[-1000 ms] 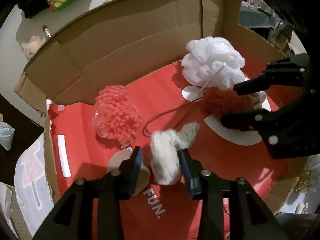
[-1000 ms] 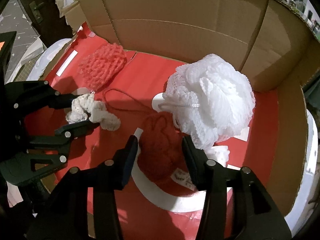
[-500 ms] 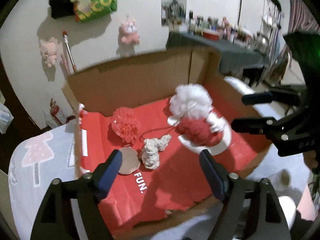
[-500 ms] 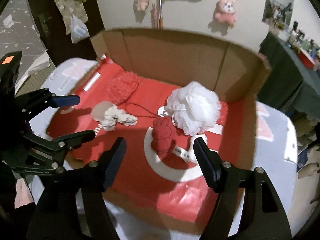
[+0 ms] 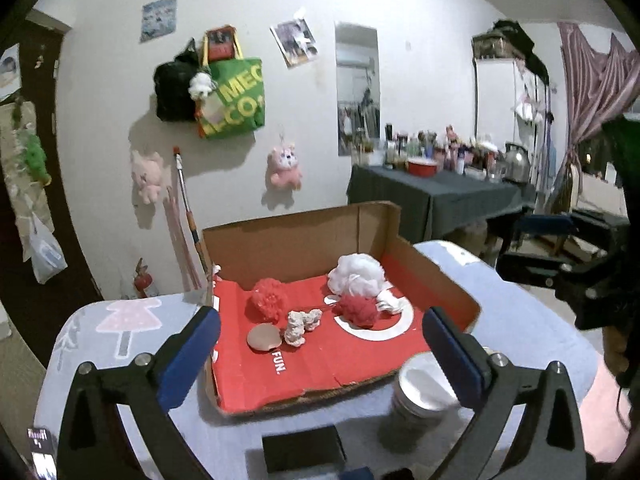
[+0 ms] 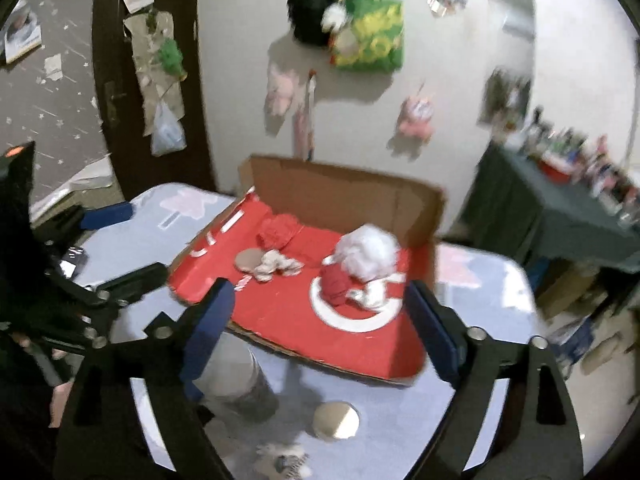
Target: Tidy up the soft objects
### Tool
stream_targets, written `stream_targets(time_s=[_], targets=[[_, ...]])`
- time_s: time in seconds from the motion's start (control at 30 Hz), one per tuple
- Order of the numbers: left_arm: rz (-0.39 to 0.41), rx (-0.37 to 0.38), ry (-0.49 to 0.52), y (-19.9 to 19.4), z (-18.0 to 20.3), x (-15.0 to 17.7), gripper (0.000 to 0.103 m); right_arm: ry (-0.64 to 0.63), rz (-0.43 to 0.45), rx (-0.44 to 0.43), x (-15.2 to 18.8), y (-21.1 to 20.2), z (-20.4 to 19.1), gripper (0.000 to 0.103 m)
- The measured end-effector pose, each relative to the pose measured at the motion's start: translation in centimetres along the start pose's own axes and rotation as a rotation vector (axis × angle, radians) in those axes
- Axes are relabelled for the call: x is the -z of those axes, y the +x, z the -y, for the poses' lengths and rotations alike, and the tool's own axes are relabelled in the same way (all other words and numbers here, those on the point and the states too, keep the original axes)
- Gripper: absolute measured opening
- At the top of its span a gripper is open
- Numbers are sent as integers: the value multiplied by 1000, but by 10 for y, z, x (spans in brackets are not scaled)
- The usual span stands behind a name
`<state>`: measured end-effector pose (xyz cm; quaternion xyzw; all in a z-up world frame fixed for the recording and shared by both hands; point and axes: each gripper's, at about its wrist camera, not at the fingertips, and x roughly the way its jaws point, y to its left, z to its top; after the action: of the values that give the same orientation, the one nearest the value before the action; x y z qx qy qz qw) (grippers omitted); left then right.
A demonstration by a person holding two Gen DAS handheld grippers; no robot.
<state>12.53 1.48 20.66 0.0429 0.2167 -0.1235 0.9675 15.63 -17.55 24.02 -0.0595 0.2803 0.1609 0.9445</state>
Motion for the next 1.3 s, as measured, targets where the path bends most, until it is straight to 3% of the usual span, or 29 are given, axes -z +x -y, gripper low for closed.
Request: stream_targets(time_s=[0.37,0.63,1.03,1.3], targets=[[61,-16,-81,-49,12,50,103,52,111,75,78,-42,-19,89],[37,-35,-104,-49,24,96,103,89,152,111,127,-50,-34,89],[-139,-3,-118,-10,31,158,103,155,15,84,187,-8,-37,89],[-186,11,-121,1,30,168,101,179,-42,54,203,13,-35,89]])
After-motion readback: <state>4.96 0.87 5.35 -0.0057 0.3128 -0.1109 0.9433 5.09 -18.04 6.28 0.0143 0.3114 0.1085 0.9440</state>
